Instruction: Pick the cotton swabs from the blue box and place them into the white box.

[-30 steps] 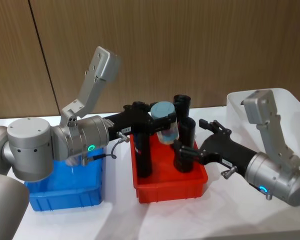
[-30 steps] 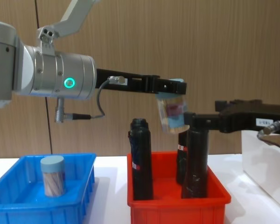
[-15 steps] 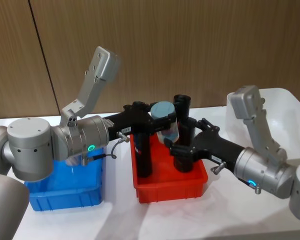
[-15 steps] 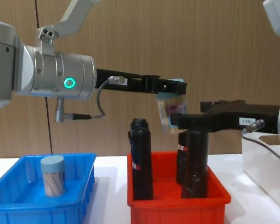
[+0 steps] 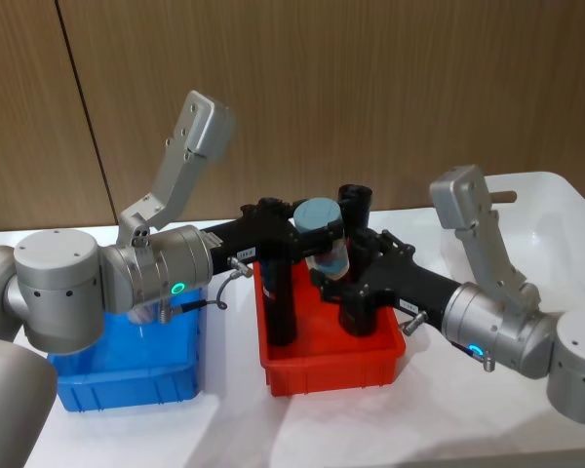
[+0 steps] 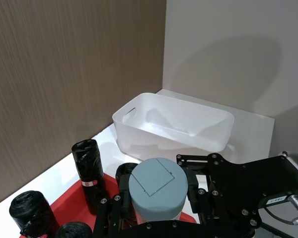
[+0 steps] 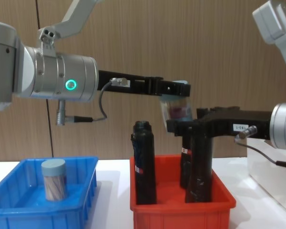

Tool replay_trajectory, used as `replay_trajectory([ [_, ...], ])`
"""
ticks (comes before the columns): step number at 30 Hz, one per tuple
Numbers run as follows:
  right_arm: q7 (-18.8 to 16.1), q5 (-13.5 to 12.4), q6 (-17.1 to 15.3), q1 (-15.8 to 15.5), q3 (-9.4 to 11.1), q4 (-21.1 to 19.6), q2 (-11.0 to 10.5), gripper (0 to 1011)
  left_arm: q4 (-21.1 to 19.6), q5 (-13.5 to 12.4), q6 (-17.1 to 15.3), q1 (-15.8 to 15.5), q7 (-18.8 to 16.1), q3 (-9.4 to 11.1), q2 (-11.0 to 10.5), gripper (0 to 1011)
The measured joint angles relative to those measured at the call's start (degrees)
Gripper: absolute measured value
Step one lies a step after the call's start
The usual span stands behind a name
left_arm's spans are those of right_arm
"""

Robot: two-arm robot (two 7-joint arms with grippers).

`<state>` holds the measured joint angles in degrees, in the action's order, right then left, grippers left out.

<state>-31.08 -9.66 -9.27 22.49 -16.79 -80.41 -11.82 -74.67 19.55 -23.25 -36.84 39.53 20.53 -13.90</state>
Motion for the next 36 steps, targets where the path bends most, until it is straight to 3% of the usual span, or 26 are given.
replay_trajectory([
  [32, 1.1, 1.6, 2.7, 4.3, -0.8, 7.8, 1.8, 999, 0.0, 0.0, 0.0, 0.0, 0.0, 0.0, 0.0, 669],
  [36, 1.1, 1.6, 2.9, 4.5, -0.9, 8.2, 1.9, 910, 0.0, 0.0, 0.0, 0.0, 0.0, 0.0, 0.0, 668],
])
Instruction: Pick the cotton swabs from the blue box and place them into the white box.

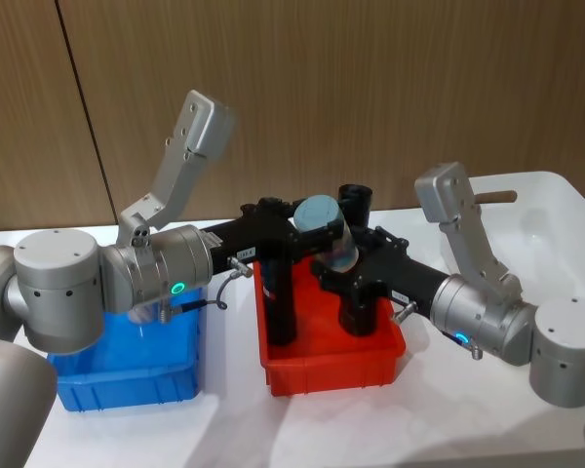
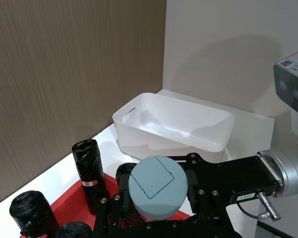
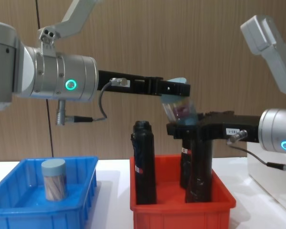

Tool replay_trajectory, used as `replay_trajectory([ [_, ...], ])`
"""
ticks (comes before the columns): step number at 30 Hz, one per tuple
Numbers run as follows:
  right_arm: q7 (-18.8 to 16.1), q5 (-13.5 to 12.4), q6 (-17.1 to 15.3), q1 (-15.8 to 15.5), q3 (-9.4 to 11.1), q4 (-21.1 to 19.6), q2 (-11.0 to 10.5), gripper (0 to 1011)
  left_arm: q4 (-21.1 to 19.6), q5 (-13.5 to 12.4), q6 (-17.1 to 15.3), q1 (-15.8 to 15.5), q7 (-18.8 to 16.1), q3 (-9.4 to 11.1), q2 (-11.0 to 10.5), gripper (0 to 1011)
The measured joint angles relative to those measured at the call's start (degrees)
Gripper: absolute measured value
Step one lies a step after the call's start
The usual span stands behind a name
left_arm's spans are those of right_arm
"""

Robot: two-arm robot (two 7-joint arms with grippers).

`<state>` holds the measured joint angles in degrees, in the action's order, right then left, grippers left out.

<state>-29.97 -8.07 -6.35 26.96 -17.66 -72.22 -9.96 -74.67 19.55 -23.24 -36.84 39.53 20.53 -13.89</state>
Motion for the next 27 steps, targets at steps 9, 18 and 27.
replay_trajectory([
  [9, -0.1, -0.2, 0.6, 0.3, -0.1, 0.7, 0.1, 669, 0.0, 0.0, 0.0, 0.0, 0.0, 0.0, 0.0, 669],
  [18, 0.2, -0.5, 0.8, 0.3, -0.2, 0.6, 0.0, 667, 0.0, 0.1, 0.0, 0.0, 0.0, 0.0, 0.0, 669],
  [27, 0.7, -0.7, 0.8, 0.2, -0.3, 0.1, -0.1, 665, 0.0, 0.0, -0.1, 0.0, 0.0, 0.0, 0.0, 816],
])
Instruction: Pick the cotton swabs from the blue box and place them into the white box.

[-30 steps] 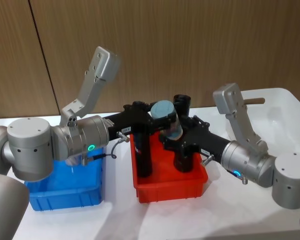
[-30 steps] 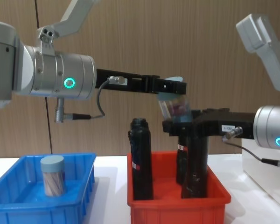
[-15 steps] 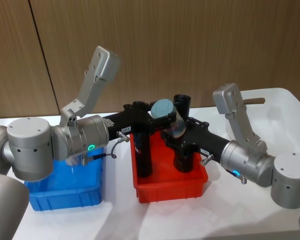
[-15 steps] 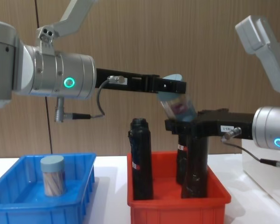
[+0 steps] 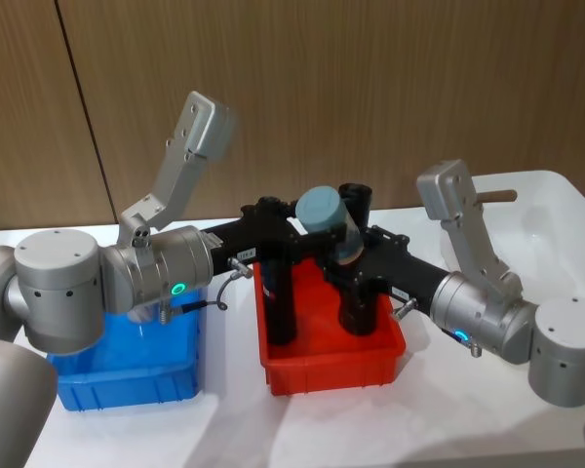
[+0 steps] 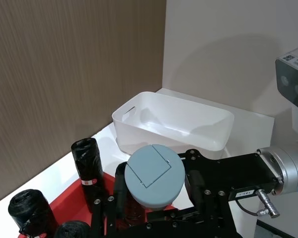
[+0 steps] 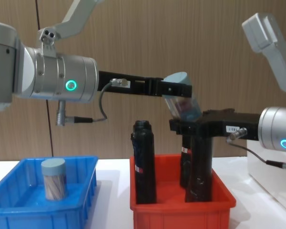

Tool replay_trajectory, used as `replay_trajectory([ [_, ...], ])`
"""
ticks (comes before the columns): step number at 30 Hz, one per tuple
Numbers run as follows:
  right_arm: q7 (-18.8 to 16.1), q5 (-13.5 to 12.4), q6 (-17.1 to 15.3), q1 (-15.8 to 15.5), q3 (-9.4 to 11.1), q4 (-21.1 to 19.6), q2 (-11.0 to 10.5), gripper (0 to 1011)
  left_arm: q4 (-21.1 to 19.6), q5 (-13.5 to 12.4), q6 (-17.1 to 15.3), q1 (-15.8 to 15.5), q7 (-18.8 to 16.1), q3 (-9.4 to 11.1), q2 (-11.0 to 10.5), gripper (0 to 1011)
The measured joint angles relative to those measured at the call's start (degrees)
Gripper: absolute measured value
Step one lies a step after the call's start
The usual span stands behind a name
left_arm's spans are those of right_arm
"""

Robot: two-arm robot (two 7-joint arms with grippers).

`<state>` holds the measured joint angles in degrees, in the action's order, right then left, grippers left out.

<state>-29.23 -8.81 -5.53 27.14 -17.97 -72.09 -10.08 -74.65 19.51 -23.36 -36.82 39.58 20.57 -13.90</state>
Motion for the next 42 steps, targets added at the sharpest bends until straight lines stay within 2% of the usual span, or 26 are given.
replay_trajectory([
  [1, 0.0, 0.0, 0.0, 0.0, 0.0, 0.0, 0.0, 665, 0.0, 0.0, 0.0, 0.0, 0.0, 0.0, 0.0, 816],
  [2, 0.1, -0.1, 0.0, 0.0, 0.0, -0.1, 0.0, 665, 0.0, 0.0, 0.0, 0.0, 0.0, 0.0, 0.0, 872],
  [7, 0.3, -0.3, 0.0, -0.2, -0.1, -0.3, -0.1, 665, 0.0, 0.0, 0.0, 0.0, 0.0, 0.0, 0.0, 995],
  [9, 0.3, -0.3, 0.0, -0.2, -0.1, -0.3, -0.1, 665, 0.0, 0.0, 0.0, 0.0, 0.0, 0.0, 0.0, 1004],
  [18, 0.6, -0.9, 0.0, -0.4, -0.1, -0.5, -0.3, 665, 0.0, 0.0, 0.1, 0.0, 0.0, 0.0, 0.0, 1004],
  [26, 1.4, -2.5, 0.6, -0.9, 0.1, -0.8, -0.6, 665, 0.0, 0.0, 0.1, 0.0, 0.0, 0.0, 0.0, 1004],
  [42, 4.9, -5.3, 1.9, -1.8, 1.7, 0.3, -1.8, 665, 0.0, 0.0, 0.1, 0.0, 0.0, 0.0, 0.0, 1004],
])
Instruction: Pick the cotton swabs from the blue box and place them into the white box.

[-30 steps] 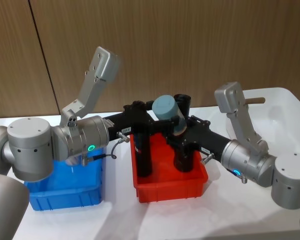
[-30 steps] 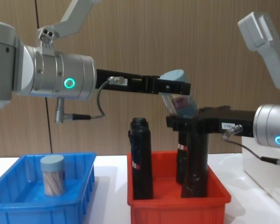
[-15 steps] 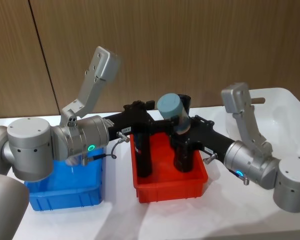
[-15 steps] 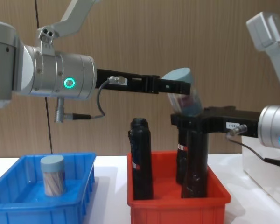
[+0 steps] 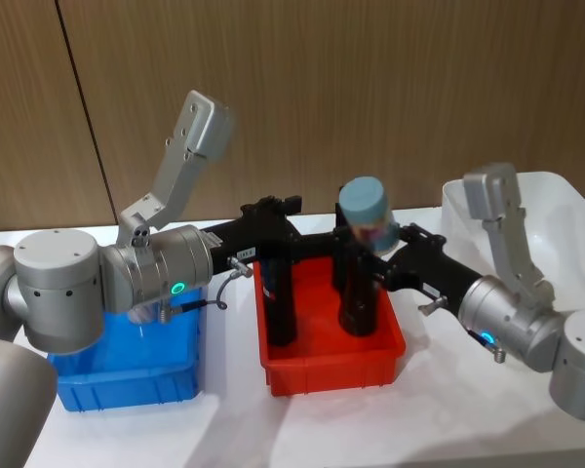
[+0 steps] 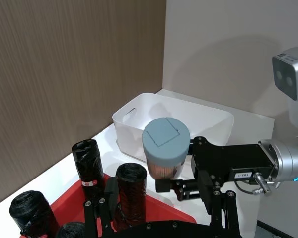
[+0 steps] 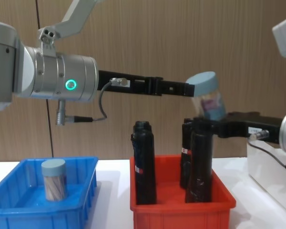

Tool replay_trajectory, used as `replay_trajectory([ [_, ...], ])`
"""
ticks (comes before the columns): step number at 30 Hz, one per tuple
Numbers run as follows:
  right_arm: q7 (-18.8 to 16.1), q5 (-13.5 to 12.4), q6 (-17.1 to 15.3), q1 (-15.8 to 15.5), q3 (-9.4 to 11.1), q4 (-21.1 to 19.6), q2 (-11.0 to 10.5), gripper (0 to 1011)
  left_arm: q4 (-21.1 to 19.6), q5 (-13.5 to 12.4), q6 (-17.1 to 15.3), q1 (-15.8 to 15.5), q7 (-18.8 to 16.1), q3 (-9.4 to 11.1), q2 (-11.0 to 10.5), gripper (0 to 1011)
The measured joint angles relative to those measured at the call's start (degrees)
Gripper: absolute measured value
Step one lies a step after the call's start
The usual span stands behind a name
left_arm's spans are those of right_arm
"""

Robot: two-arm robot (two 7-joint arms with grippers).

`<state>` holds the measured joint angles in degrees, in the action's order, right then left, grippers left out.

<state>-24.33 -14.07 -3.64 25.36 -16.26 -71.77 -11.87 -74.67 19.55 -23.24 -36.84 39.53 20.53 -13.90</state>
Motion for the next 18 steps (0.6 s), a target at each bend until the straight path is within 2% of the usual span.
replay_trajectory([
  [18, 3.2, -0.5, 1.7, 1.8, 2.9, 4.6, -1.5, 665, 0.0, 0.0, 0.0, 0.0, 0.0, 0.0, 0.0, 1004],
])
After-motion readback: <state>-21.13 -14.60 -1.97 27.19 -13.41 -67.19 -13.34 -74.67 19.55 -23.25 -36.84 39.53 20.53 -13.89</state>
